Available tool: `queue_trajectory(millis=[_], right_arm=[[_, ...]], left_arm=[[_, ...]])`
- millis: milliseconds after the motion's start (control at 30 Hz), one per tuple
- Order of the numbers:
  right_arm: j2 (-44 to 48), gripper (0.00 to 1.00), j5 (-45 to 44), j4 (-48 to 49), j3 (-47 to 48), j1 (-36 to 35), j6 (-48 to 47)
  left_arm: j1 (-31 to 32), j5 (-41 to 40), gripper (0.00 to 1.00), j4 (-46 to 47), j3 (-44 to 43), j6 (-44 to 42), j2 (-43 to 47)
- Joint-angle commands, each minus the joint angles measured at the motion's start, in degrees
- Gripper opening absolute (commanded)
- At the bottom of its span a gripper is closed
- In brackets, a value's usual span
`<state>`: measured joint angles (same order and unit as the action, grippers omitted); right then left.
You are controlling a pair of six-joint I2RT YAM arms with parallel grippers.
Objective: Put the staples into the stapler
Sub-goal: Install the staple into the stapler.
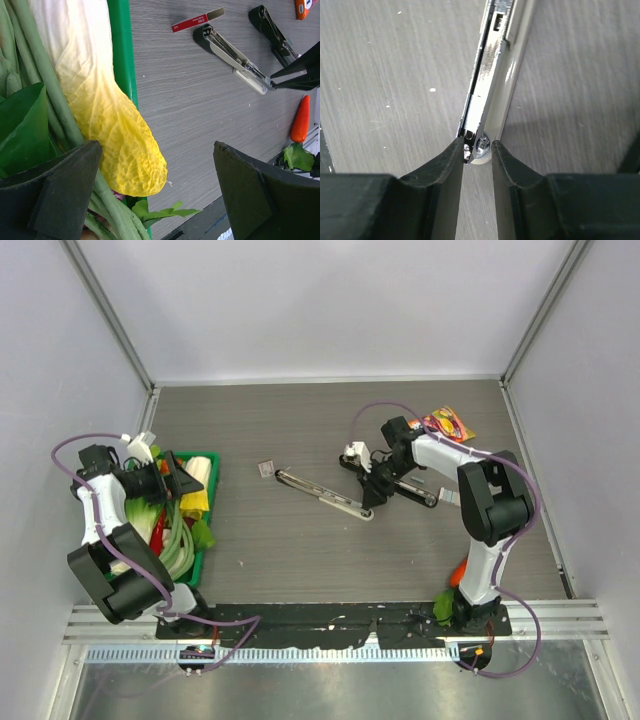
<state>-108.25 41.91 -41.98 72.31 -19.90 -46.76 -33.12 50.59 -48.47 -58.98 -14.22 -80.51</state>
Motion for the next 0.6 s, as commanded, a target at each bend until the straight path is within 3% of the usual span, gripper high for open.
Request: queue_trajectory(millis=[0, 200, 367, 567], right_arm=[[2.6, 0.36, 2.5, -4.9, 1.4, -0.8, -4.8], [7.3, 0.42, 0.9, -3.7, 1.0, 2.5, -2.2], [14.8, 0.42, -12.2, 12.2, -2.9, 8.9, 13.9], [21.9, 0.44, -25.5, 16.7, -7.8, 12.4, 17.1]], left_arm=[[-0.5, -0.7, 1.00, -0.7, -0.9, -1.2, 0.2], [-0.5, 0.6, 1.00, -1.4, -1.1, -1.6, 0.4], [-0.5, 2.5, 1.00, -2.3, -1.3, -2.2, 1.7], [-0.5, 4.2, 1.00, -4.4, -2.4, -3.4, 4.0]])
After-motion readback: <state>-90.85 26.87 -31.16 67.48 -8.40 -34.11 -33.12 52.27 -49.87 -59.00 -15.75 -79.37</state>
